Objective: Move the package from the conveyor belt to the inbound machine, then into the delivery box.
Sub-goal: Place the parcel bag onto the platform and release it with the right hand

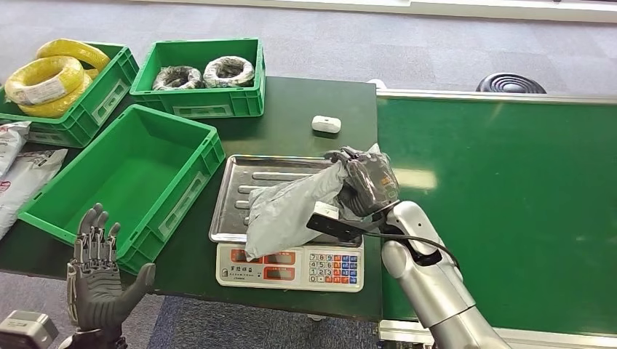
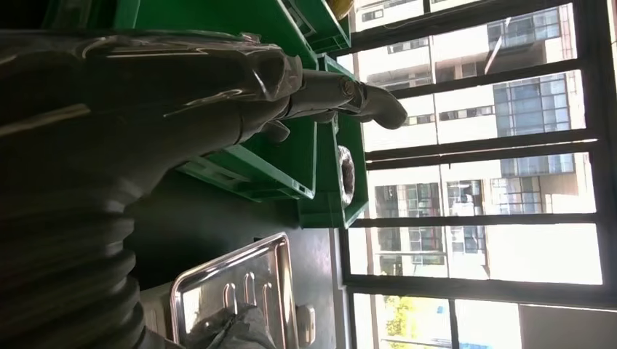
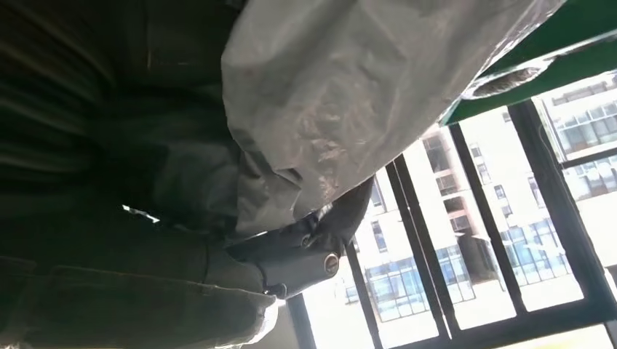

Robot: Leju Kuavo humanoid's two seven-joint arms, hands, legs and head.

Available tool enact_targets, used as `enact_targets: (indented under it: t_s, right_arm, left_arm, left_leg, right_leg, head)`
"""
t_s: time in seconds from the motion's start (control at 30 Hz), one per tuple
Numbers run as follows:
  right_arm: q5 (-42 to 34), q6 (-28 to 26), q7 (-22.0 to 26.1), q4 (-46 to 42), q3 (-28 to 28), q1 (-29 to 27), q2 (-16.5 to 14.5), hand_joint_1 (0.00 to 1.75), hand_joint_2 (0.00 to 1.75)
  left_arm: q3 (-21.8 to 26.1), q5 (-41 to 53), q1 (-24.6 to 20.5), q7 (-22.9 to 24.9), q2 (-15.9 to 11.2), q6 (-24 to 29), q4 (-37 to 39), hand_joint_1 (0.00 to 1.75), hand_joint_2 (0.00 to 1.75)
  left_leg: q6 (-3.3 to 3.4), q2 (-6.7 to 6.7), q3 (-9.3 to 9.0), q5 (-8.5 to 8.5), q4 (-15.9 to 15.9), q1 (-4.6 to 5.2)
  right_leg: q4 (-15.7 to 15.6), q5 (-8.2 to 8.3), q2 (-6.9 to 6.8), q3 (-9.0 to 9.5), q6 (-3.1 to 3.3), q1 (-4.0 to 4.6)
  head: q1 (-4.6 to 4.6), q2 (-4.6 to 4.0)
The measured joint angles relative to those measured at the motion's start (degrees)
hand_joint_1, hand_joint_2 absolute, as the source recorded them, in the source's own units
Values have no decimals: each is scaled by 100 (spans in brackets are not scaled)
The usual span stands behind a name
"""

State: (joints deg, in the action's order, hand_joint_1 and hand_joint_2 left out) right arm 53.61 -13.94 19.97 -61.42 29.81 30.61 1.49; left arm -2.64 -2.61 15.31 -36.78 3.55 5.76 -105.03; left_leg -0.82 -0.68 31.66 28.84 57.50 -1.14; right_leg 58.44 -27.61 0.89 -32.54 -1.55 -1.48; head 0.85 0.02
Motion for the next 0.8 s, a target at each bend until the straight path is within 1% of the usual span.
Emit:
enact_targets:
  t_s: [0.1,0.2,0.33,0.4,0.5,0.63,0.73,0.77,0.8]
  right_arm:
    - [-55,-68,81,285,-45,40,3,0,175]
    - [-176,-149,218,470,-123,50,9,0,175]
    - [-355,-272,419,567,-216,51,8,0,175]
    - [-437,-409,523,589,-256,45,11,0,175]
    - [-621,-789,744,603,-302,0,21,0,175]
    - [-915,-1223,976,570,-351,-101,58,0,175]
    - [-1085,-1404,1024,469,-366,-150,78,0,175]
    - [-1131,-1443,1026,431,-367,-161,83,0,175]
    - [-1176,-1476,1026,392,-366,-170,89,0,175]
  left_arm:
    - [35,476,-80,213,39,67,-28,0,175]
    - [-52,1045,-261,525,42,154,6,0,175]
    - [-512,2003,-724,1107,-74,264,311,0,175]
    - [-863,2385,-1081,1352,-137,305,625,0,175]
    - [-1516,2956,-1764,1736,-182,209,1282,0,175]
    - [-2300,3254,-2659,2150,-90,-312,2161,0,175]
    - [-2783,3352,-3254,2434,13,-751,2732,0,175]
    - [-2923,3389,-3421,2505,47,-856,2909,32,175]
    - [-3057,3423,-3575,2572,80,-945,3090,75,175]
  left_leg:
    - [-1,-1,-3,-1,0,-1]
    - [-1,-1,-5,-2,0,-2]
    - [1,-3,-9,-6,1,-1]
    - [3,-6,-8,-7,3,0]
    - [5,-9,-11,-8,5,2]
    - [6,-7,-9,-9,8,3]
    - [6,-5,-8,-8,8,3]
    - [5,-5,-7,-8,8,3]
    - [5,-5,-7,-8,8,3]
  right_leg:
    - [0,0,-1,2,0,1]
    - [1,0,0,2,1,2]
    - [0,2,-2,6,0,1]
    - [0,3,-3,7,-2,0]
    - [0,7,-7,10,-4,-2]
    - [0,12,-5,8,-5,-4]
    - [0,13,-4,6,-4,-4]
    - [0,13,-4,4,-4,-4]
    - [0,13,-4,4,-4,-4]
  head:
    - [0,0]
    - [0,0]
    - [1,0]
    - [-1,0]
    - [0,0]
    - [-1,0]
    - [-1,0]
    - [1,0]
    - [2,0]
